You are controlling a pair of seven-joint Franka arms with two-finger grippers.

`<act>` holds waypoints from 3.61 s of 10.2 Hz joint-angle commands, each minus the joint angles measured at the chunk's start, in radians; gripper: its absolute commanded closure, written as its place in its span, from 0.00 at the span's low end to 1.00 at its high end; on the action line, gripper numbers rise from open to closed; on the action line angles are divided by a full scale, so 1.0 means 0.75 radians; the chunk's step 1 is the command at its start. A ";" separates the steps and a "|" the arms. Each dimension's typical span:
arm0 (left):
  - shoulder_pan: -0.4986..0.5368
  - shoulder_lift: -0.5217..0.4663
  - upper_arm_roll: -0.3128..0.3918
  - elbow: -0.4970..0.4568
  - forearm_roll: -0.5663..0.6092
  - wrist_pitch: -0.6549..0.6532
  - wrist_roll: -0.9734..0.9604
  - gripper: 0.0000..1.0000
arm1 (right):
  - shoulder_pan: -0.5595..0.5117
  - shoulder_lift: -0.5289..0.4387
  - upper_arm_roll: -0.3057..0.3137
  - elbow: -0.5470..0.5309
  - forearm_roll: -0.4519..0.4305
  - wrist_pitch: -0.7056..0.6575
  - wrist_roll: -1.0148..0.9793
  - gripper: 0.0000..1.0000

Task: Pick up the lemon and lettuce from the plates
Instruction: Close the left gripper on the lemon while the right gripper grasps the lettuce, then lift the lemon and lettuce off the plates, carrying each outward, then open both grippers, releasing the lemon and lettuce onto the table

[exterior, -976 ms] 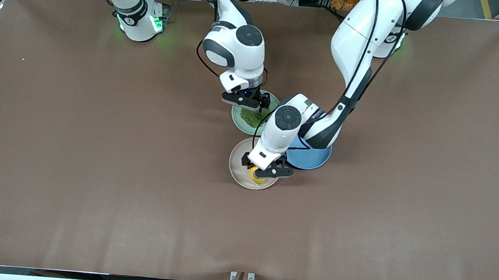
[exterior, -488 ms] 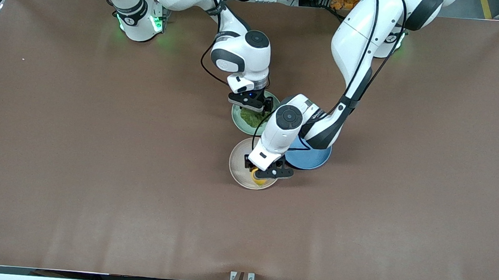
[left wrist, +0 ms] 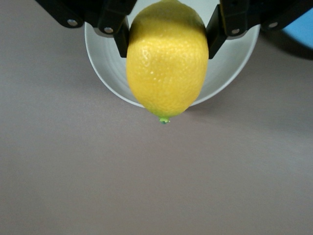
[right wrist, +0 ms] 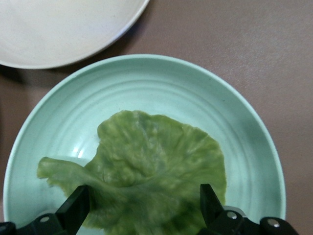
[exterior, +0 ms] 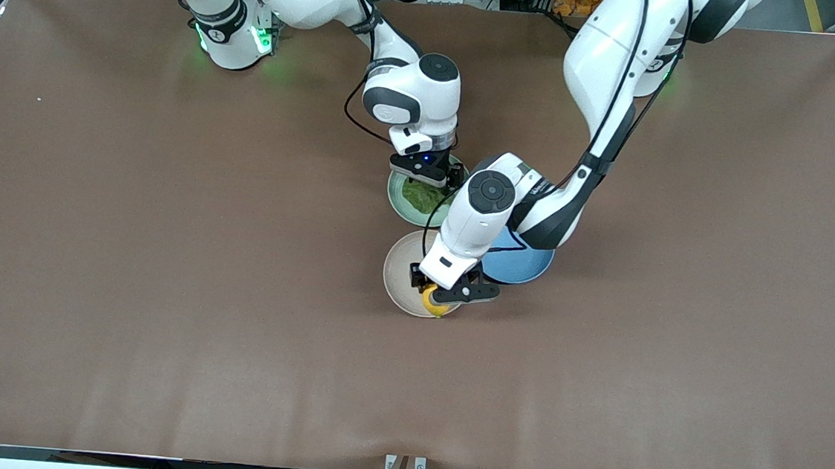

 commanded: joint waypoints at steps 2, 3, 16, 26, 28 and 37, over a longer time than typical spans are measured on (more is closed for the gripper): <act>0.097 -0.250 0.006 -0.170 0.002 -0.103 0.002 1.00 | -0.034 0.036 0.040 0.047 -0.084 0.015 0.086 0.75; 0.136 -0.318 0.004 -0.240 0.002 -0.105 0.049 1.00 | -0.044 0.034 0.054 0.064 -0.077 0.011 0.132 0.90; 0.615 -0.323 0.002 -0.519 0.002 -0.105 0.730 1.00 | -0.592 -0.461 0.023 -0.002 0.697 -0.471 -1.316 1.00; 0.726 -0.268 0.002 -0.531 0.002 -0.115 0.733 0.00 | -0.690 -0.148 -0.651 -0.010 1.107 -0.229 -2.531 1.00; 0.726 -0.270 0.002 -0.529 0.002 -0.115 0.726 0.00 | -0.699 -0.128 -0.655 -0.018 1.199 -0.214 -2.620 0.72; 0.771 -0.727 -0.008 -0.837 -0.015 -0.255 0.704 0.00 | -0.764 -0.608 -0.657 -0.008 1.185 -0.760 -2.620 0.00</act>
